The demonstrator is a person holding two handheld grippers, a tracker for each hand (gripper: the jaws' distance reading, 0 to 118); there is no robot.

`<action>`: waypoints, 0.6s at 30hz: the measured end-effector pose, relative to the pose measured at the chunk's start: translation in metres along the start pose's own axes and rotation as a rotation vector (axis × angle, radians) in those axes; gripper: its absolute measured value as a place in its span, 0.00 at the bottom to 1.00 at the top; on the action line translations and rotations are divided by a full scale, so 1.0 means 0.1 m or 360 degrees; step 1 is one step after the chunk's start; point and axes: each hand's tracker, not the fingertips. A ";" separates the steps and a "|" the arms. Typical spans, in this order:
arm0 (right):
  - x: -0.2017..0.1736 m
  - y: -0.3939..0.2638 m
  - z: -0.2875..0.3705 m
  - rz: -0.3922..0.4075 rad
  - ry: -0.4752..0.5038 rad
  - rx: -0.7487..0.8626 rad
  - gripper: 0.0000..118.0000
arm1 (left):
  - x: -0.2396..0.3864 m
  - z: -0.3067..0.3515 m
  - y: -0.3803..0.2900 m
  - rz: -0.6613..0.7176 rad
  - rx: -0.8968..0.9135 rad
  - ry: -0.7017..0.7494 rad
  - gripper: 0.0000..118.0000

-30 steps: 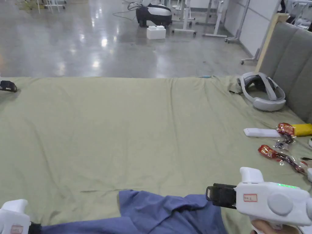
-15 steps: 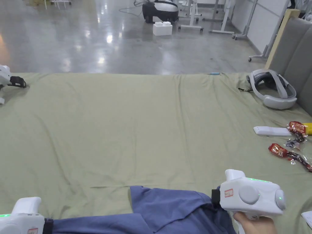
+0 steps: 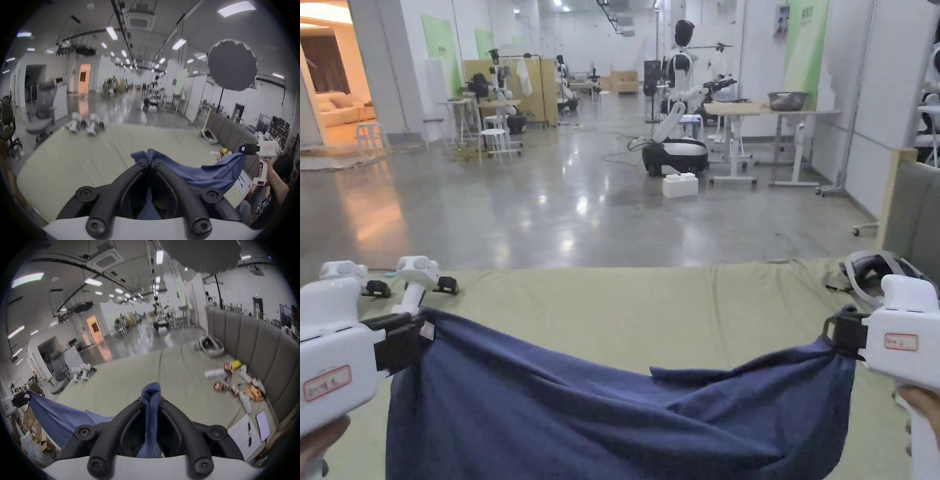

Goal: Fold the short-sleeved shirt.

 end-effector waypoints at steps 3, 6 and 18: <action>-0.17 0.41 0.31 0.0027 0.0017 0.0186 0.10 | 0.05 0.32 0.39 -0.0057 0.0146 0.0021 0.05; -0.31 0.83 0.53 0.0065 0.0011 0.0299 0.10 | 0.05 0.51 0.71 -0.0092 0.0256 0.0054 0.05; -0.43 1.79 0.70 0.0128 -0.0133 0.0511 0.10 | 0.09 0.51 1.44 -0.0169 0.0443 0.0211 0.05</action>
